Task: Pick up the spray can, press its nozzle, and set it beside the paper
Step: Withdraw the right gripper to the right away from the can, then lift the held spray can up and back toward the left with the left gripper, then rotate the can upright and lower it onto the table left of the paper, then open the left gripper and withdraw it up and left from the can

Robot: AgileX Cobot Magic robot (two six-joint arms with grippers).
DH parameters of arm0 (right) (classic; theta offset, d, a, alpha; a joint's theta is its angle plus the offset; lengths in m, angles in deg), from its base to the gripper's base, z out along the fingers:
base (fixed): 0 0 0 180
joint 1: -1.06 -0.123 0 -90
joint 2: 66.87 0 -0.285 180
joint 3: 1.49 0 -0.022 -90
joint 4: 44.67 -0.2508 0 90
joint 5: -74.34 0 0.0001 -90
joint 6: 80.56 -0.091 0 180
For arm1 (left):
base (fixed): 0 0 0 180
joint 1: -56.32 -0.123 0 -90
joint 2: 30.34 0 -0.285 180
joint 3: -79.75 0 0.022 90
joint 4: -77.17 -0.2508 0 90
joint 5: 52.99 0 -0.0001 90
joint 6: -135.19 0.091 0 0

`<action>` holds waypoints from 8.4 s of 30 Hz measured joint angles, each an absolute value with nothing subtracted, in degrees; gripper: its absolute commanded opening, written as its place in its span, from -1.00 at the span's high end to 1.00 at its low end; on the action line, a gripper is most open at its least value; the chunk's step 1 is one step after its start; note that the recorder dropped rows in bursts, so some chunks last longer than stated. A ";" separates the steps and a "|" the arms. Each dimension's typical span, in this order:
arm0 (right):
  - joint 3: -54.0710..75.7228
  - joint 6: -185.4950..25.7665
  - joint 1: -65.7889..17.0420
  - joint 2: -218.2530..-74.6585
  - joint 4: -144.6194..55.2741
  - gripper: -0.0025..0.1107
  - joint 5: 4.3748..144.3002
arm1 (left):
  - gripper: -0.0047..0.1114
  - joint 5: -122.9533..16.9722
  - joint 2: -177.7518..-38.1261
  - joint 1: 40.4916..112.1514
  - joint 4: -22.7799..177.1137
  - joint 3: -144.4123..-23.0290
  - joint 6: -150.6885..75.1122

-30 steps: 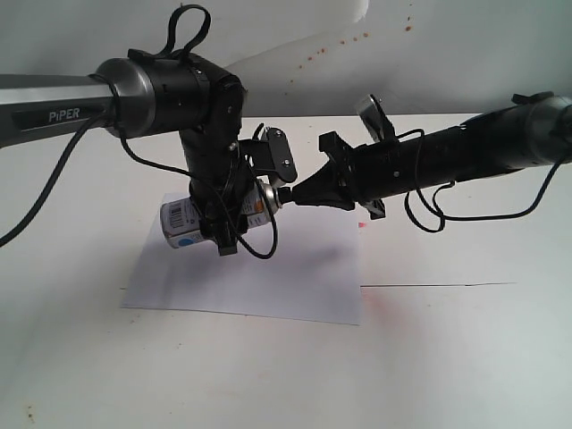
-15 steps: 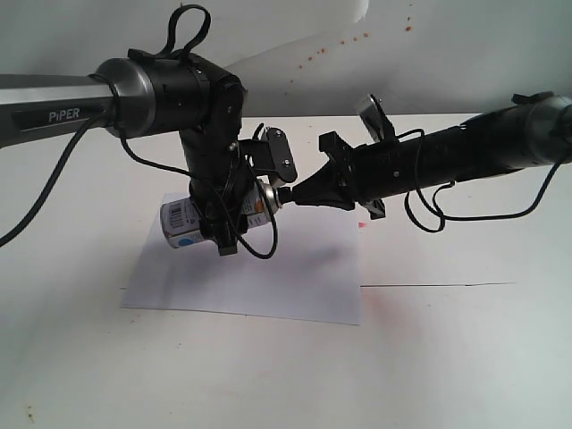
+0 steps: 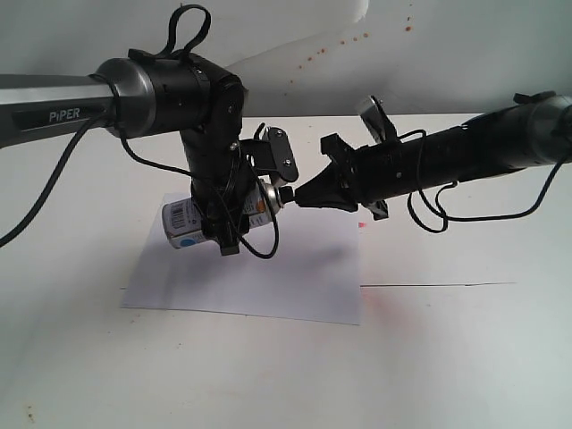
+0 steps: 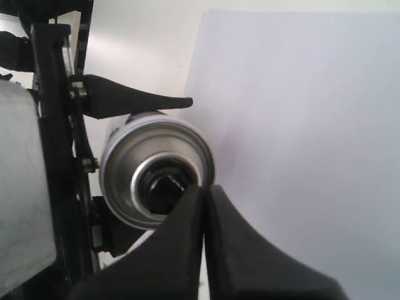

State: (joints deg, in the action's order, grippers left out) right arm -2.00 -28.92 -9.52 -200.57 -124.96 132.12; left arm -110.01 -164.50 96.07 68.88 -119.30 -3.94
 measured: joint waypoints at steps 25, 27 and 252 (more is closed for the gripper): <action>32.67 -23.61 -0.52 -132.12 -105.56 0.96 78.59 | 0.92 -103.60 -162.69 96.07 72.04 -119.30 -7.43; 36.08 -23.22 -0.52 -125.19 -105.56 0.96 78.31 | 0.92 -101.35 -161.31 96.07 73.03 -119.30 -8.66; 70.58 -32.85 -0.52 -87.80 -96.59 0.96 86.77 | -0.68 -1.97 -160.91 64.33 59.30 -79.91 -59.40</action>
State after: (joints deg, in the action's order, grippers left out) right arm 70.58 -32.85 -0.52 -87.80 -96.59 86.77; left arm -1.97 -160.91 64.33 59.30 -79.91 -59.40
